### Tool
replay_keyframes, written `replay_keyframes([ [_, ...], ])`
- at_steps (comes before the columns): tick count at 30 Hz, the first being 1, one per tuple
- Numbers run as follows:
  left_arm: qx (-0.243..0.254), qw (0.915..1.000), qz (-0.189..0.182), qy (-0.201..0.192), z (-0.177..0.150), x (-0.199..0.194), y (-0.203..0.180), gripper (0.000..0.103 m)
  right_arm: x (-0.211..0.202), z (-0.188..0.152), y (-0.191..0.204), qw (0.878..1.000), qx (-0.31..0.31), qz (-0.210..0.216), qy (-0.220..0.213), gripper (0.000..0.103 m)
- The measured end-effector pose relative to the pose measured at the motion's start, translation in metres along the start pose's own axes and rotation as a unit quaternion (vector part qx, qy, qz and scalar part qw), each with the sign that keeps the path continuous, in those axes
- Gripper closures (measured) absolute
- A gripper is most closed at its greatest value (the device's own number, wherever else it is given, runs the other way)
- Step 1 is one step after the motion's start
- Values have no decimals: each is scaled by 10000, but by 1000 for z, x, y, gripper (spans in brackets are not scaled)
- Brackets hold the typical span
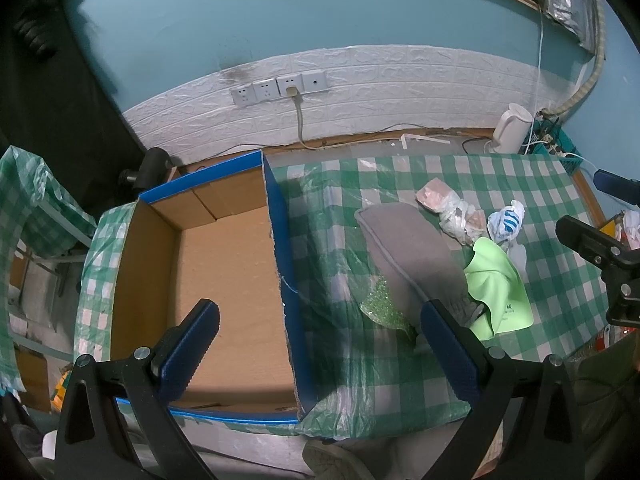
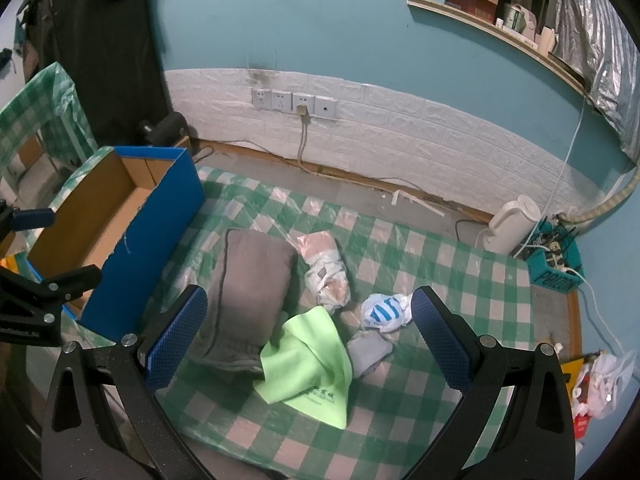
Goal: Organize soft objects
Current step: 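Grasp the grey towel with the left tool while the right tool grasps the grey sock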
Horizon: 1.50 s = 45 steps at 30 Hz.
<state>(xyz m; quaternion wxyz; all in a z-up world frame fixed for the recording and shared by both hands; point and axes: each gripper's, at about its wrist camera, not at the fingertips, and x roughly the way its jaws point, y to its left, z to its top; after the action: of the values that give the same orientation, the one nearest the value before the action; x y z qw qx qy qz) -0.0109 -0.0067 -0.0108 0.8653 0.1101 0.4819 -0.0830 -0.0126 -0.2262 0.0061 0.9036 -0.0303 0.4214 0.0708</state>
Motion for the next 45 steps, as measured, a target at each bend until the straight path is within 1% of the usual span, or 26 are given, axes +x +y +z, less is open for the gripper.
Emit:
replay_keyframes([
  [7, -29, 10000, -39, 37, -3, 2, -2, 2, -2, -4, -3, 10000, 3, -10, 14, 2],
  [12, -61, 9997, -98, 202, -6, 12, -8, 2, 2, -3, -6, 10000, 50, -10, 80, 2],
  [14, -43, 9995, -115, 288, -4, 17, -11, 2, 3, -5, -9, 9999, 56, -8, 136, 2],
  [16, -21, 9992, -134, 383, 6, 22, -13, 2, 4, -6, -12, 9998, 78, -32, 194, 2],
  [19, -13, 9986, -184, 502, 9, 29, -16, 2, 6, -8, -20, 9994, 170, -62, 280, 2],
  [24, -50, 9971, -237, 717, 17, 42, -22, 2, 17, -5, -30, 9980, 396, -108, 487, 2],
  [29, 63, 9969, -128, 774, 24, 52, -32, 2, 30, -5, -44, 9957, 599, -161, 692, 2],
  [31, 59, 9963, -178, 842, 27, 58, -36, 2, 38, -7, -51, 9943, 650, -240, 806, 2],
  [37, -103, 9924, -376, 1171, 38, 86, -50, 2, 57, -11, -68, 9890, 908, -321, 1119, 2],
  [45, -160, 9875, -304, 1538, 44, 123, -67, 2, 93, -17, -85, 9802, 1112, -532, 1549, 2],
])
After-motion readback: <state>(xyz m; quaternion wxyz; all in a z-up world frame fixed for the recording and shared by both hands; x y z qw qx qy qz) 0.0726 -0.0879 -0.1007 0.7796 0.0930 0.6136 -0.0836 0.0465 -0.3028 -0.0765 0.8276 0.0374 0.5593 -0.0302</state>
